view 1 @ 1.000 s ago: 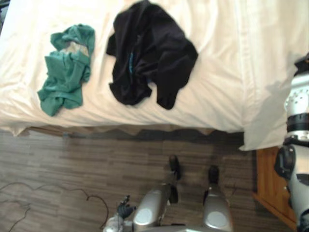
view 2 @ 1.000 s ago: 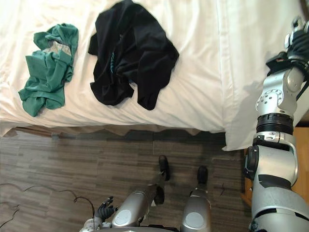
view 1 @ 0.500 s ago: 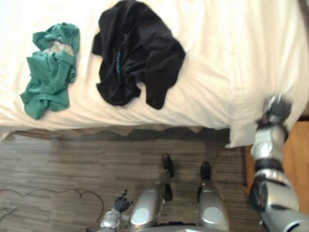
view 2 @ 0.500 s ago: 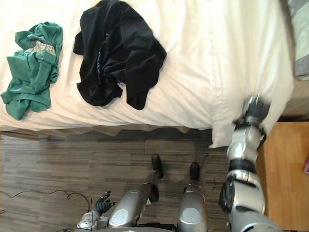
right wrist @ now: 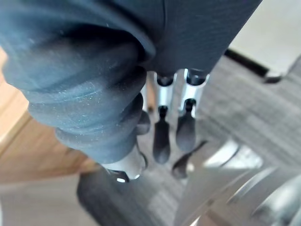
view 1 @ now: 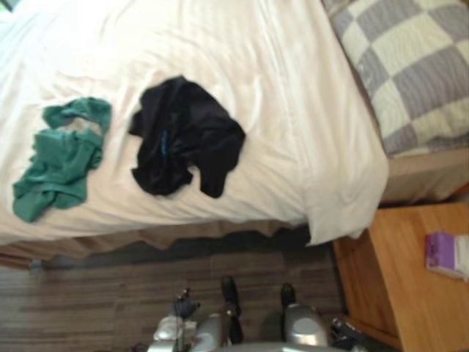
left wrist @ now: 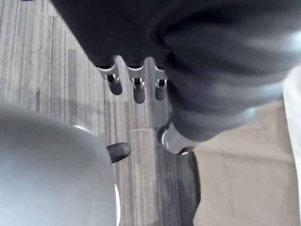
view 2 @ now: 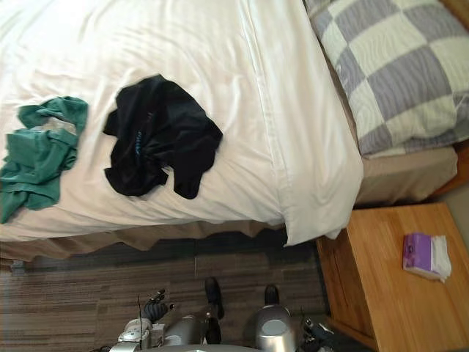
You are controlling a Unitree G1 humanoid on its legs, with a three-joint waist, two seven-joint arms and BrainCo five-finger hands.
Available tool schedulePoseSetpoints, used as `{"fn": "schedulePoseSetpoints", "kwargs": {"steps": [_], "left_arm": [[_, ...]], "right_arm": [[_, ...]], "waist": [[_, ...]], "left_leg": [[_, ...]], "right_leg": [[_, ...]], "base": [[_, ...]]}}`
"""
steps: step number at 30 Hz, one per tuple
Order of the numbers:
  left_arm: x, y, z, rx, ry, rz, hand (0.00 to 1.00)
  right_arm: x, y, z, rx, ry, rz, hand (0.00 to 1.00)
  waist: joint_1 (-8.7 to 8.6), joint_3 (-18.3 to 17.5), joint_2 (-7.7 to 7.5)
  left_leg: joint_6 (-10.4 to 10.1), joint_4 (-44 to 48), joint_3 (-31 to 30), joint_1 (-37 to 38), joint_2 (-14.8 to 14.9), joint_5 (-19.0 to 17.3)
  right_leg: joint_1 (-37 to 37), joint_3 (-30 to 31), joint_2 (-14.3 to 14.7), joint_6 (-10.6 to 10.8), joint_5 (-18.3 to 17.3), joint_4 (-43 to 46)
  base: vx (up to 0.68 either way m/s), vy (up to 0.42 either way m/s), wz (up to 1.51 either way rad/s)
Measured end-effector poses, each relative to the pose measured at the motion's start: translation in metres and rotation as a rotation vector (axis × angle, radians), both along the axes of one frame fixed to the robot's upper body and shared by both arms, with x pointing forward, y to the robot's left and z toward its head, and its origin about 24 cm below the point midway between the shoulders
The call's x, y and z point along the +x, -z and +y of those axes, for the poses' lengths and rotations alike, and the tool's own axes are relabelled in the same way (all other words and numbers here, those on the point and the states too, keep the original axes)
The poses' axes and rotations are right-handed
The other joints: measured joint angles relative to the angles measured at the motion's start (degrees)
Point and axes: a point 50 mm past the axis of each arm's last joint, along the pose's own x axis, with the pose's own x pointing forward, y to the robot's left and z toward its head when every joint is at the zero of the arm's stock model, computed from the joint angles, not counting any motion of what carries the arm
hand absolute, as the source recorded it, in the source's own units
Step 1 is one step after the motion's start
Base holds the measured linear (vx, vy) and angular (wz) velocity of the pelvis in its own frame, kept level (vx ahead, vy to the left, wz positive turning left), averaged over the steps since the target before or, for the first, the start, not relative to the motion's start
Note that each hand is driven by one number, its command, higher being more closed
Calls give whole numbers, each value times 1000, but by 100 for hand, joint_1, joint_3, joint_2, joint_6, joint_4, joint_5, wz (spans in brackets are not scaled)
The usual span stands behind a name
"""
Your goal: Tidy the bed and pick cloth on bed and put in laundry
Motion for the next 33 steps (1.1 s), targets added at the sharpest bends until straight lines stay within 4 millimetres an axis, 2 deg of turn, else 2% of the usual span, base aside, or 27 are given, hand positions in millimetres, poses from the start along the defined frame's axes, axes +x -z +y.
{"fn": "schedulePoseSetpoints", "kwargs": {"steps": [5, 7, 8, 9, 10, 11, 12, 13, 14, 15, 16, 17, 18, 19, 20, 21, 22, 23, 24, 25, 26, 27, 28, 29, 30, 32, 33], "left_arm": [[-7, 3, 0, -14, -42, 20, 0], [-7, 3, 0, -14, -42, 25, 0], [-4, 2, 0, -13, -42, 18, 0], [-2, 1, 1, -9, -51, 14, 0], [-3, 1, 3, -7, -71, 13, 0], [-3, 1, 6, -5, -102, 12, 0], [-4, 1, 8, -2, -122, 12, 0], [-4, 0, 14, 7, -151, 8, 0], [-4, 0, 15, 8, -160, 6, 0], [-4, 0, 17, 14, -162, 6, 0], [-3, 0, 14, 10, -157, 5, 0], [-2, 0, 13, 11, -151, 5, 0], [0, 0, 12, 12, -146, -1, 0], [1, -1, 12, 20, -145, -3, 0], [4, -3, 17, 36, -140, -10, 0], [12, -8, 30, 75, -133, -34, 0], [15, -10, 37, 104, -131, -44, 0], [14, -10, 39, 112, -123, -41, 0], [13, -10, 40, 119, -112, -37, 0], [13, -10, 37, 117, -89, -35, 0], [14, -9, 35, 118, -79, -32, 0], [13, -9, 34, 124, -50, -23, 0], [12, -8, 31, 130, -12, -17, 0], [12, -8, 29, 132, 6, -16, 0], [14, -7, 25, 129, 39, -16, 0], [15, -6, 18, 116, 75, -12, 0], [14, -4, 13, 109, 87, 4, 0]], "right_arm": [[8, -1, 6, 7, -92, -17, 0], [8, -1, 7, -2, -136, -7, 0], [7, 0, 6, -5, -157, 7, 0], [3, 1, 6, -9, -174, 27, 0], [1, 2, 6, -10, -178, 35, 0], [-2, 2, 7, -7, -173, 40, 0], [-2, 3, 10, 1, -170, 40, 0], [-1, 3, 11, -1, -179, 41, 0], [-2, 3, 11, -5, -185, 44, 0], [-2, 2, 7, -20, -197, 48, 0], [-5, 2, 1, -35, -199, 58, 0], [-7, 2, 0, -38, -200, 64, 0], [-10, 2, -2, -45, -208, 76, 0], [-11, 2, -4, -53, -215, 81, 0], [-11, 3, -1, -47, -215, 82, 0], [-15, 8, 16, 4, -224, 97, 0], [-19, 10, 22, 23, -230, 110, 0], [-19, 10, 22, 20, -241, 115, 0], [-16, 10, 25, 17, -270, 115, 0], [-10, 8, 23, -7, -319, 114, 0], [-6, 7, 22, -19, -345, 110, 0], [1, 6, 23, -35, -390, 99, 0], [3, 5, 23, -47, -420, 99, 0], [3, 5, 23, -51, -430, 98, 0], [6, 4, 24, -62, -454, 93, 0], [8, 3, 24, -78, -478, 79, 0], [12, 1, 22, -89, -483, 65, 0]], "waist": [[59, -149, -19], [51, -210, -59], [52, -228, -99], [74, -241, -114], [109, -265, -141], [179, -301, -215], [188, -309, -306], [189, -317, -411], [186, -346, -448], [159, -391, -448], [135, -444, -338], [135, -459, -309], [161, -491, -267], [168, -525, -215], [170, -529, -256], [187, -590, -564], [192, -653, -643], [201, -612, -576], [303, -674, -698], [395, -694, -675], [348, -685, -657], [305, -683, -642], [306, -685, -598], [305, -687, -582], [296, -684, -576], [271, -661, -541], [265, -663, -559]], "left_leg": [[113, 44, 2, 137, -66, -87], [10, 453, 59, -83, -98, -307], [-150, 1011, 40, -328, -102, -579], [-219, 1373, 96, -412, -102, -700], [-320, 1460, 188, -443, -121, -865], [-347, 1623, 489, -431, -49, -1171], [-303, 1907, 786, -465, 76, -1314], [-8, 2705, 912, -690, 436, -1503], [5, 2957, 886, -763, 596, -1511], [-53, 3157, 641, -886, 1002, -1486], [-250, 2936, 101, -997, 1426, -1366], [-320, 2805, -119, -1028, 1574, -1319], [-465, 2547, -665, -1076, 1835, -1226], [-872, 2501, -1054, -1127, 1999, -1079], [-1406, 2685, -1018, -1218, 1892, -1066], [-1369, 3342, -1001, -1605, 1514, -1453], [-1224, 4054, -1109, -1926, 1454, -1861], [-1137, 4248, -1065, -1979, 1426, -2016], [-923, 4398, -780, -1921, 1305, -2244], [-739, 4256, -459, -1775, 1316, -2237], [-654, 4142, -372, -1702, 1297, -2192], [-479, 3709, -219, -1405, 1208, -2028], [-398, 3254, -134, -1105, 1112, -1852], [-345, 3008, -87, -960, 1066, -1747], [-242, 2408, -20, -650, 870, -1471], [-141, 2000, -3, -428, 605, -1253], [-97, 1906, -27, -355, 409, -1201]], "right_leg": [[289, -5, -47, 51, -51, -88], [276, -44, -149, 127, -106, -26], [274, -144, -253, 171, -129, 96], [300, -246, -352, 155, -169, 291], [347, -306, -429, 167, -212, 352], [385, -312, -531, 168, -208, 330], [393, -336, -604, 171, -204, 336], [478, -374, -793, 201, -205, 341], [497, -383, -875, 257, -201, 327], [531, -430, -1010, 404, -183, 297], [539, -463, -1078, 595, -181, 284], [538, -477, -1107, 679, -188, 293], [515, -497, -1210, 901, -194, 333], [485, -493, -1298, 981, -189, 330], [497, -504, -1433, 981, -187, 316], [488, -486, -1757, 940, 99, 263], [458, -463, -1807, 972, 688, 205], [448, -415, -1861, 963, 898, 211], [194, -413, -2084, 628, 1491, 355], [-254, -822, -2228, -408, 1588, 913], [-425, -976, -2202, -541, 1336, 1309], [-630, -1206, -1903, -175, 675, 1918], [-716, -1244, -1410, -19, 175, 2200], [-728, -1210, -1130, 1, -43, 2279], [-729, -1180, -499, 36, -453, 2315], [-647, -1212, 7, -49, -783, 1960], [-363, -1230, 113, -219, -828, 1445]], "base": [[38, 17, 9], [62, 43, 16], [105, 65, 32], [117, 82, 37], [109, 108, 22], [75, 103, 9], [79, 120, 5], [76, 101, 9], [96, 137, 14], [118, 277, 23], [97, 250, 28], [140, 473, 30], [151, 513, 19], [170, 635, 21], [137, 580, 24], [119, 600, 27], [107, 632, 15], [104, 679, -24], [108, 658, -69], [118, 579, -72], [117, 456, -54], [122, 351, -24], [121, 327, -17], [124, 284, -1], [78, 190, 15], [79, 128, 25], [76, 84, 24]]}}
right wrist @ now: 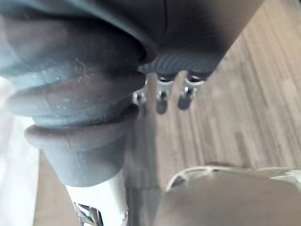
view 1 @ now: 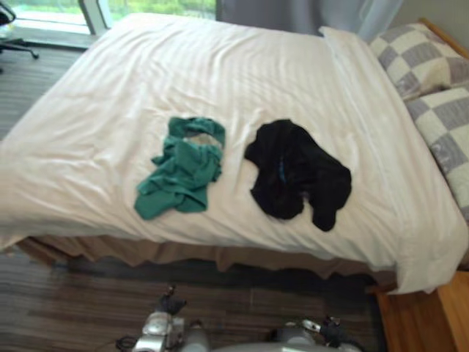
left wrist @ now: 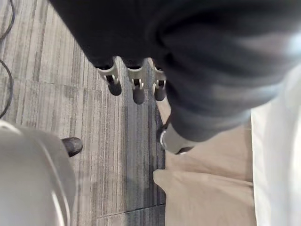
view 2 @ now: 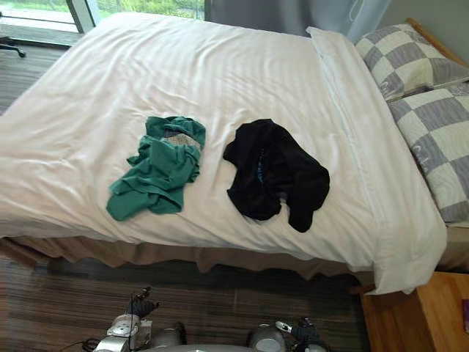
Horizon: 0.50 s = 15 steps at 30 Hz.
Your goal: Tidy the bed and pick cloth on bed and put in laundry
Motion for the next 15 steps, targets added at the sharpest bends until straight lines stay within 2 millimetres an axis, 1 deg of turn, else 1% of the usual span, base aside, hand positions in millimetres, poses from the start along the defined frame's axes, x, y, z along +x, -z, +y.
{"fn": "schedulePoseSetpoints", "kwargs": {"steps": [1, 2, 3, 5, 6, 7, 8, 9, 10, 11, 12, 13, 14, 15], "left_arm": [[-1, 1, -3, -5, 3, 9, 0], [-1, 2, -11, -15, 23, 17, 0], [-1, 3, -13, -15, 28, 19, 0], [-6, 4, -13, -21, 29, 35, 0], [-2, 3, -13, -28, 45, 22, 0], [2, 1, -14, -29, 49, 11, 0], [10, -2, -18, -44, 63, -17, 0], [16, -4, -21, -55, 74, -37, 0], [20, -6, -25, -55, 92, -56, 0], [22, -7, -26, -55, 98, -60, 0], [21, -6, -27, -49, 114, -55, 0], [20, -6, -27, -38, 129, -49, 0], [20, -6, -26, -31, 136, -48, 0], [21, -6, -25, -20, 150, -48, 0]], "right_arm": [[1, 0, 0, -2, -1, -2, 0], [3, -2, -3, -12, 0, -13, 0], [3, -2, -4, -16, -6, -12, 0], [4, -1, -2, -25, -26, -8, 0], [6, -2, -3, -27, -32, -12, 0], [9, -3, -4, -34, -42, -18, 0], [17, -6, -10, -60, -72, -29, 0], [18, -7, -14, -77, -92, -22, 0], [21, -7, -14, -81, -100, -19, 0], [22, -8, -16, -85, -100, -20, 0], [25, -9, -19, -95, -100, -26, 0], [25, -10, -22, -101, -99, -26, 0], [27, -10, -21, -101, -99, -30, 0], [27, -10, -20, -99, -101, -30, 0]], "waist": [[9, 28, 46], [-8, 109, 152], [2, 113, 169], [49, 129, 160], [76, 209, 167], [76, 256, 195], [53, 402, 288], [50, 513, 332], [72, 613, 336], [65, 618, 390], [53, 632, 504], [30, 605, 559], [31, 606, 556], [30, 597, 518]], "left_leg": [[17, -30, -21, 22, -59, 12], [55, -156, -93, 113, -163, 104], [45, -180, -106, 143, -169, 112], [38, -5, -139, 109, -168, 102], [-21, 499, -169, -120, -176, 64], [-110, 809, -197, -277, -173, 10], [-429, 1547, -295, -639, -132, -14], [-681, 1927, -356, -825, -115, 102], [-880, 2312, -228, -1010, -64, 165], [-836, 2424, -123, -1008, 15, 104], [-550, 2526, 96, -1000, 270, -101], [-283, 2454, 153, -942, 607, -287], [-227, 2382, 125, -909, 741, -322], [-217, 2173, 37, -852, 982, -327]], "right_leg": [[79, 85, 2, -5, 0, -115], [240, 125, -40, -71, 31, -313], [292, 123, -49, -116, 58, -381], [396, 108, -38, -131, 70, -461], [435, 80, -58, -128, 68, -460], [438, 79, -66, -118, 35, -472], [448, 50, -90, -93, -34, -375], [450, 46, -172, -87, -52, -249], [440, 45, -322, -69, -27, -171], [437, 55, -326, -47, -1, -179], [447, 104, -325, -3, 34, -173], [429, 143, -351, 90, 87, -176], [422, 155, -385, 123, 106, -171], [363, 202, -472, 206, 143, -126]], "base": [[69, 96, 36], [16, 54, 26], [-1, 54, 24], [-33, 14, 9], [-60, 4, 15], [-116, 31, 21], [-130, 77, 16], [-146, 137, 7], [-92, 156, -6], [-50, 188, -21], [-10, 216, -25], [10, 228, -22], [39, 276, -10], [61, 329, -6]]}}
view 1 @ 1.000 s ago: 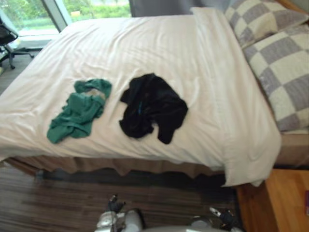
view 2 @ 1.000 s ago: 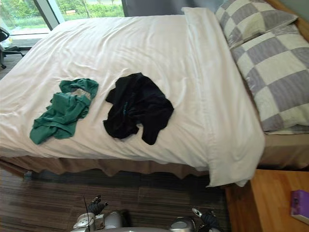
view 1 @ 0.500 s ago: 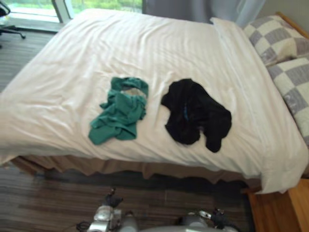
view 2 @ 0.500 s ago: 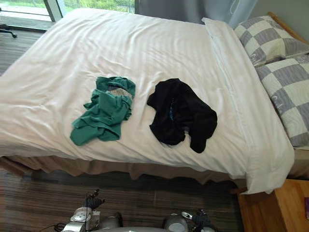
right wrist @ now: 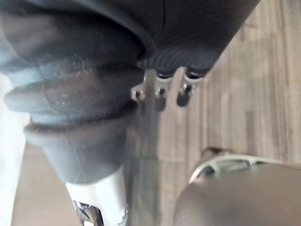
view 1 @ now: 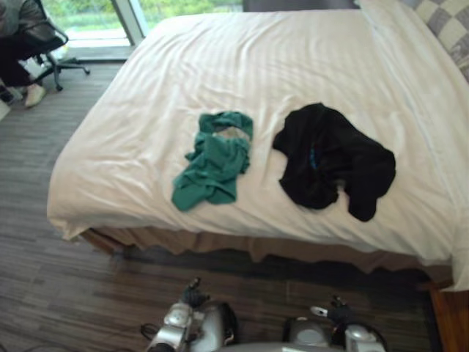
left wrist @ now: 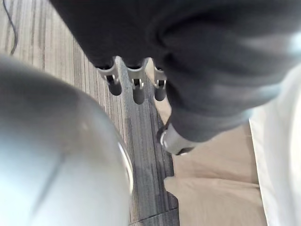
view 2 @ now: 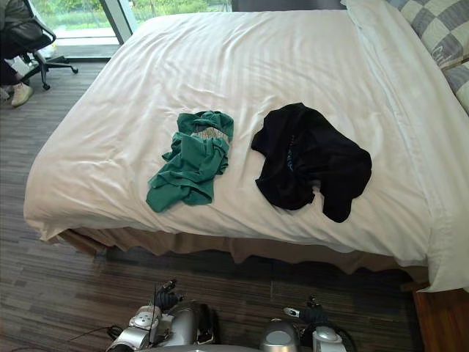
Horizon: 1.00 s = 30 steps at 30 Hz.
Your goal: Tidy the bed and pick cloth on bed and put in laundry
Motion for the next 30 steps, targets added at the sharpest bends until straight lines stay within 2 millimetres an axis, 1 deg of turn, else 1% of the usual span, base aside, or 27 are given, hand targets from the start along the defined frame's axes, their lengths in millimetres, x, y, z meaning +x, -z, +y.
{"fn": "schedulePoseSetpoints", "kwargs": {"steps": [1, 2, 3, 4, 5, 6, 7, 8, 9, 10, 11, 12, 13, 14, 15, 16, 17, 18, 19, 20, 21, 24, 26, 27, 28, 29, 30], "left_arm": [[4, -2, 0, 6, 11, -12, 0], [5, -2, 0, 6, 14, -16, 0], [6, -3, -1, 7, 25, -21, 0], [12, -5, -6, 13, 60, -34, 0], [13, -5, -8, 18, 81, -38, 0], [14, -5, -16, 25, 132, -40, 0], [17, -6, -16, 46, 172, -44, 0], [19, -7, -9, 100, 217, -41, 0], [18, -7, 2, 153, 234, -33, 0], [15, -6, 7, 169, 231, -27, 0], [15, -7, 12, 186, 233, -27, 0], [14, -7, 14, 195, 227, -23, 0], [11, -6, 15, 199, 218, -21, 0], [11, -6, 14, 197, 218, -22, 0], [11, -5, 11, 189, 218, -25, 0], [10, -5, 10, 185, 218, -24, 0], [9, -5, 11, 184, 210, -20, 0], [7, -3, 6, 166, 198, -12, 0], [-3, 1, 3, 149, 185, 12, 0], [-8, 3, 2, 143, 177, 24, 0], [-12, 4, 6, 135, 134, 31, 0], [-29, 7, 32, 124, -61, 63, 0], [-49, 10, 53, 92, -269, 103, 0], [-64, 12, 67, 59, -452, 121, 0], [-87, 12, 87, 34, -680, 142, 0], [-105, 11, 100, 29, -824, 147, 0], [-130, 7, 119, 40, -997, 145, 0]], "right_arm": [[4, -1, 1, -3, -11, -7, 0], [6, -2, 1, -7, -18, -10, 0], [10, -3, 1, -15, -32, -17, 0], [12, -4, 1, -20, -39, -21, 0], [10, -3, 1, -21, -39, -18, 0], [9, -3, -1, -28, -38, -18, 0], [10, -2, 4, -14, -28, -21, 0], [7, 1, 20, 29, -28, -19, 0], [10, 2, 33, 61, -39, -26, 0], [14, 2, 41, 74, -60, -28, 0], [20, 0, 47, 76, -95, -46, 0], [24, -2, 51, 78, -113, -53, 0], [25, -2, 53, 78, -128, -56, 0], [25, -2, 53, 79, -130, -57, 0], [25, -2, 53, 80, -128, -61, 0], [25, -2, 53, 82, -125, -60, 0], [24, -2, 51, 84, -112, -63, 0], [25, -3, 46, 72, -98, -67, 0], [23, -3, 39, 59, -70, -69, 0], [17, -2, 35, 55, -40, -58, 0], [9, 1, 32, 61, 1, -43, 0], [-10, 7, 22, 99, 189, -14, 0], [-34, 10, 5, 105, 399, 11, 0], [-52, 12, -8, 110, 562, 17, 0], [-75, 11, -23, 99, 737, 22, 0], [-88, 10, -33, 89, 833, 16, 0], [-106, 7, -46, 62, 941, 11, 0]], "waist": [[0, -1, -56], [-2, 0, -65], [1, 3, -87], [-1, -27, -41], [-2, -50, 0], [-33, -94, 51], [-64, -64, -204], [-5, -142, -430], [82, -221, -550], [158, -237, -477], [231, -246, -413], [211, -246, -400], [213, -260, -374], [202, -274, -354], [174, -294, -305], [134, -297, -304], [107, -329, -381], [65, -272, -269], [17, -257, -188], [33, -246, -222], [55, -276, -191], [121, -375, -365], [131, -451, -422], [135, -462, -437], [139, -464, -431], [147, -469, -422], [162, -504, -383]], "left_leg": [[-5, -369, -367, 36, 325, 4], [-8, -505, -546, 34, 425, 7], [-6, -747, -983, 42, 605, 22], [-14, -1004, -1508, 78, 694, 58], [-111, -1090, -1638, 118, 709, 117], [-956, -1280, -1733, 213, 646, -14], [-1070, -1080, -1669, 148, 366, -227], [-988, -818, -1564, -61, -54, -339], [-792, -565, -1369, -162, -130, -499], [-708, -621, -1215, -119, -98, -515], [-579, -785, -1039, 28, -89, -431], [-450, -1071, -927, 234, -94, -291], [-304, -1506, -803, 509, -183, -93], [-254, -1748, -767, 612, -248, 34], [-161, -2213, -692, 779, -419, 322], [-122, -2337, -693, 790, -522, 416], [-78, -2424, -686, 806, -699, 480], [-52, -2461, -646, 853, -825, 499], [-12, -2527, -643, 953, -850, 533], [-2, -2583, -617, 1050, -852, 547], [-5, -2667, -561, 1198, -848, 571], [-7, -2976, -420, 1353, -842, 668], [16, -3180, -345, 1387, -856, 757], [16, -3268, -348, 1435, -885, 795], [57, -3394, -373, 1547, -933, 841], [69, -3472, -372, 1626, -958, 853], [72, -3539, -376, 1688, -994, 855]], "right_leg": [[-187, 97, -182, 144, 56, 118], [-246, 133, -250, 218, 83, 150], [-389, 248, -414, 387, 153, 221], [-452, 336, -628, 688, 245, 211], [-452, 368, -712, 830, 271, 191], [-418, 421, -894, 1007, 341, 81], [-398, 535, -1187, 990, 433, -45], [-412, 789, -1420, 937, 800, -277], [-570, 855, -1492, 367, 1599, -449], [-673, 701, -1455, -221, 2029, -522], [-851, 316, -1397, -404, 2026, -308], [-856, 80, -1233, -76, 1661, -31], [-870, 71, -845, 79, 1230, 290], [-891, 126, -575, 81, 977, 462], [-930, 320, 33, 93, 371, 656], [-928, 399, 248, 79, 146, 627], [-854, 333, 321, -163, 43, 427], [-741, 335, 268, -206, 76, 207], [-576, 303, 259, -204, 177, 7], [-466, 335, 269, -192, 223, -100], [-331, 371, 289, -181, 272, -209], [-317, 518, 332, -132, 412, -497], [-303, 598, 350, -123, 569, -719], [-243, 589, 350, -101, 622, -823], [-105, 552, 349, -109, 691, -948], [-21, 546, 337, -91, 702, -1004], [55, 537, 315, -69, 717, -1077]], "base": [[74, 453, -5], [64, 435, -7], [80, 667, -1], [56, 486, 2], [72, 690, 12], [58, 645, 22], [86, 926, 25], [68, 866, -1], [36, 650, -38], [7, 579, -77], [-4, 468, -70], [-3, 436, -50], [-5, 278, -16], [-2, 216, -5], [-5, 187, 6], [-13, 162, 10], [-39, 145, 3], [-54, 143, -1], [-52, 132, -6], [-38, 97, -3], [-76, 66, -16], [-67, 44, -28], [-24, 45, -24], [33, 35, 4], [56, 36, 9], [84, 43, 10], [60, 41, 5]]}}
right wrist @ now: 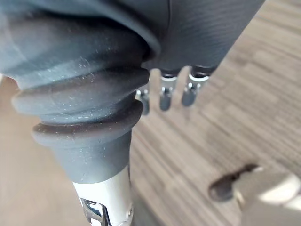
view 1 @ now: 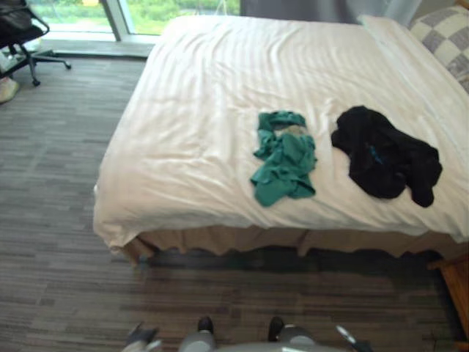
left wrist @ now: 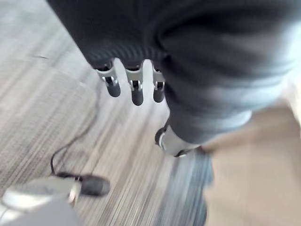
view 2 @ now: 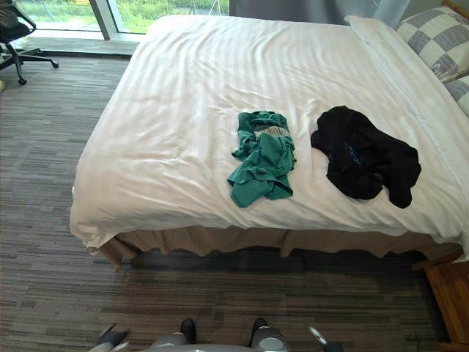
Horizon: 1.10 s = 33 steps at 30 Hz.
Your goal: Tidy the bed and pick cloth on bed and put in laundry
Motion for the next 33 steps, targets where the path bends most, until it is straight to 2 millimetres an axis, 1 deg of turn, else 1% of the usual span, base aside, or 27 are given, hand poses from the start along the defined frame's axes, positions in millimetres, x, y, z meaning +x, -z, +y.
{"fn": "schedulePoseSetpoints", "kwargs": {"steps": [1, 2, 3, 4, 5, 6, 7, 8, 9, 10, 11, 12, 13, 14, 16, 17, 19, 20, 21, 22, 23, 25, 27, 28, 31, 32, 33], "left_arm": [[-14, -4, 11, 20, -90, 1, 0], [-37, -15, 36, 80, -252, -18, 0], [-50, -27, 56, 137, -352, -45, 0], [-54, -34, 66, 166, -395, -67, 0], [-57, -48, 85, 231, -481, -142, 0], [-55, -61, 99, 285, -520, -208, 0], [-48, -77, 114, 355, -533, -289, 0], [-43, -88, 122, 402, -528, -332, 0], [-27, -119, 141, 520, -489, -433, 0], [-11, -148, 156, 625, -443, -515, 0], [-1, -164, 163, 680, -419, -557, 0], [17, -195, 176, 776, -384, -648, 0], [33, -219, 184, 838, -361, -715, 0], [42, -232, 187, 869, -352, -758, 0], [80, -278, 191, 961, -269, -902, 0], [89, -288, 190, 982, -239, -921, 0], [130, -323, 177, 1038, -84, -1011, 0], [139, -331, 171, 1049, -46, -1040, 0], [151, -340, 162, 1064, 9, -1085, 0], [170, -351, 145, 1083, 98, -1139, 0], [186, -355, 127, 1095, 189, -1168, 0], [198, -355, 112, 1087, 255, -1194, 0], [222, -342, 73, 1057, 399, -1219, 0], [228, -337, 63, 1042, 434, -1223, 0], [255, -299, 1, 946, 657, -1184, 0], [257, -296, -3, 942, 676, -1175, 0], [261, -287, -17, 929, 752, -1145, 0]], "right_arm": [[-10, -3, -8, -23, 59, 4, 0], [-25, -11, -25, -82, 163, -3, 0], [-31, -20, -40, -141, 210, -17, 0], [-32, -26, -49, -178, 226, -28, 0], [-27, -42, -67, -275, 244, -65, 0], [-21, -59, -82, -365, 248, -107, 0], [-9, -81, -96, -468, 226, -167, 0], [-3, -93, -103, -527, 210, -191, 0], [12, -120, -119, -647, 181, -243, 0], [22, -139, -132, -731, 160, -269, 0], [29, -148, -139, -775, 149, -282, 0], [44, -167, -151, -853, 131, -310, 0], [59, -181, -157, -895, 110, -346, 0], [66, -188, -160, -916, 85, -356, 0], [96, -208, -163, -989, -71, -363, 0], [105, -213, -163, -1008, -123, -364, 0], [141, -235, -156, -1088, -304, -384, 0], [149, -239, -153, -1104, -348, -393, 0], [160, -244, -148, -1130, -407, -409, 0], [174, -250, -138, -1159, -480, -434, 0], [183, -254, -130, -1181, -542, -448, 0], [191, -256, -123, -1196, -582, -460, 0], [205, -260, -106, -1216, -660, -509, 0], [207, -260, -103, -1219, -672, -519, 0], [217, -256, -88, -1215, -726, -543, 0], [218, -255, -86, -1213, -732, -546, 0], [222, -253, -78, -1199, -756, -569, 0]], "waist": [[6, -73, -22], [22, -218, 7], [22, -315, 16], [23, -358, 25], [17, -456, 42], [10, -533, 58], [8, -572, 72], [8, -595, 108], [8, -672, 89], [33, -697, 70], [43, -706, 56], [44, -710, 47], [46, -711, 53], [46, -711, 56], [52, -713, 58], [49, -722, 53], [48, -737, 48], [48, -738, 57], [42, -747, 77], [27, -754, 109], [15, -749, 146], [-6, -738, 171], [-108, -732, 206], [-129, -731, 207], [-200, -585, 206], [-214, -574, 207], [-269, -551, 217]], "left_leg": [[2, -45, -4, 6, -17, 0], [2, -142, -10, 21, -49, 0], [11, -184, -24, 31, -71, 6], [11, -201, -35, 33, -85, 6], [37, -253, -70, 45, -118, 24], [37, -260, -90, 46, -133, 24], [38, -258, -106, 72, -144, 23], [38, -259, -119, 71, -146, 22], [39, -261, -142, 77, -141, 20], [39, -261, -161, 78, -133, 20], [39, -261, -169, 76, -129, 20], [39, -261, -172, 78, -129, 20], [39, -260, -177, 81, -136, 20], [39, -260, -180, 85, -139, 20], [39, -262, -192, 126, -146, 20], [40, -262, -192, 159, -146, 21], [42, -256, -186, 185, -149, 22], [42, -256, -183, 191, -149, 23], [42, -255, -180, 196, -149, 23], [42, -256, -175, 218, -146, 23], [42, -256, -174, 221, -147, 22], [42, -256, -173, 226, -148, 23], [42, -254, -170, 240, -147, 23], [42, -254, -165, 243, -145, 23], [42, -254, -52, 284, -138, 23], [42, -254, -37, 281, -137, 23], [42, -256, 30, 237, -130, 23]], "right_leg": [[27, -6, -6, 8, 4, -41], [28, -21, -33, 18, -2, -84], [50, -39, -48, 25, 1, -134], [57, -52, -58, 29, -2, -146], [70, -81, -82, 48, -15, -164], [79, -91, -94, 60, -24, -169], [121, -106, -103, 77, -38, -180], [131, -117, -104, 86, -46, -187], [150, -137, -97, 88, -60, -191], [163, -150, -87, 76, -72, -192], [167, -156, -81, 73, -73, -193], [173, -156, -79, 73, -74, -194], [181, -157, -83, 73, -73, -195], [188, -157, -85, 73, -73, -196], [231, -150, -87, 73, -73, -198], [237, -147, -87, 72, -73, -198], [246, -132, -88, 71, -71, -193], [247, -127, -87, 71, -71, -191], [248, -121, -87, 71, -71, -190], [257, -97, -84, 71, -71, -190], [256, -51, -83, 71, -71, -190], [254, -15, -83, 71, -71, -188], [256, 28, -82, 71, -71, -175], [254, 36, -81, 71, -71, -172], [203, 182, -75, 68, -68, -118], [190, 198, -75, 66, -67, -117], [99, 275, -63, 47, -41, -111]], "base": [[80, 47, 6], [92, 32, 8], [106, 26, 9], [95, 22, 13], [69, 20, 13], [73, 20, 14], [52, 11, 10], [51, 0, 10], [42, -13, 10], [39, -17, 8], [16, -17, 4], [0, 0, 0], [0, 0, 0], [-11, 5, 3], [-4, 3, 2], [0, 0, 0], [0, 0, 0], [0, 0, 0], [-9, -3, -4], [-5, -5, -3], [0, 0, 0], [0, 0, 0], [0, 0, 0], [-13, -6, -7], [-29, -1, -17], [-57, 10, -25], [-55, 12, -33]]}}
